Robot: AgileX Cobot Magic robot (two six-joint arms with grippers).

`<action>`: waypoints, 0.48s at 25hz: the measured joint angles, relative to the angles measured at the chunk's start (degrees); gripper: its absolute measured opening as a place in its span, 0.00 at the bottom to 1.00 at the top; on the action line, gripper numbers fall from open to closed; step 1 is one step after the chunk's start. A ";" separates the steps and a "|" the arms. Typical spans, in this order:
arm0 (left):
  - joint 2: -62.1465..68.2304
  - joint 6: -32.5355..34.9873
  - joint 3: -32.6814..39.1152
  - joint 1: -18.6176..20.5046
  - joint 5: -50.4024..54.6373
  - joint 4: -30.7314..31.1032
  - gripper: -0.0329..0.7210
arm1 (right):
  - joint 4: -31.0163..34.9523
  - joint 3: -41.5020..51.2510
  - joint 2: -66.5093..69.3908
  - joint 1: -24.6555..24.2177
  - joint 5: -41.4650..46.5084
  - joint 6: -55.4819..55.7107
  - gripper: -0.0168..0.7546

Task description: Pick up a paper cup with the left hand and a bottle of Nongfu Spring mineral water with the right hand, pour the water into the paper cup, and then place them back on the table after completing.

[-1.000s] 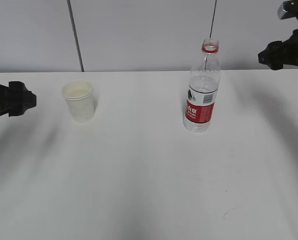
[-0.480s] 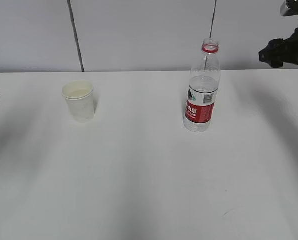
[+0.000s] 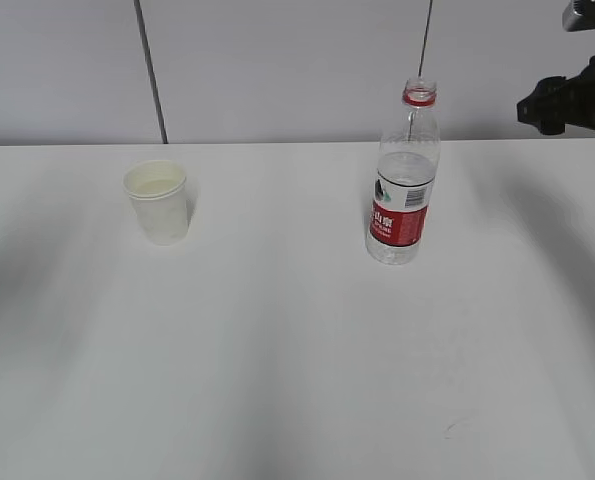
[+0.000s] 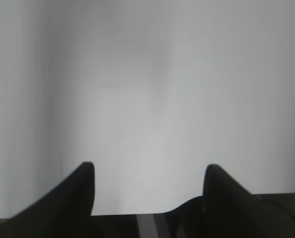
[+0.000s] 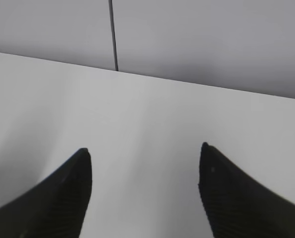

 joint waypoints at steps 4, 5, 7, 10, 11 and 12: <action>-6.39 1.75 2.17 -0.06 0.11 -0.87 0.61 | 0.00 0.00 -0.02 0.00 0.00 1.00 0.67; -8.66 1.85 3.18 -0.06 0.24 -0.87 0.61 | 0.00 0.00 -0.12 0.00 0.00 1.12 0.67; -13.21 2.00 5.05 -0.06 0.57 -0.87 0.60 | 0.00 0.00 -0.25 0.00 0.00 1.20 0.67; -20.76 2.11 7.49 -0.06 0.86 -0.87 0.59 | 0.00 0.00 -0.62 0.00 0.00 1.61 0.67; -23.48 2.27 8.21 -0.06 1.00 -0.87 0.59 | 0.00 0.00 -0.74 0.00 0.00 1.84 0.67; -26.21 2.74 8.84 -0.06 1.13 -0.45 0.58 | 0.00 0.00 -0.74 0.00 0.00 2.13 0.67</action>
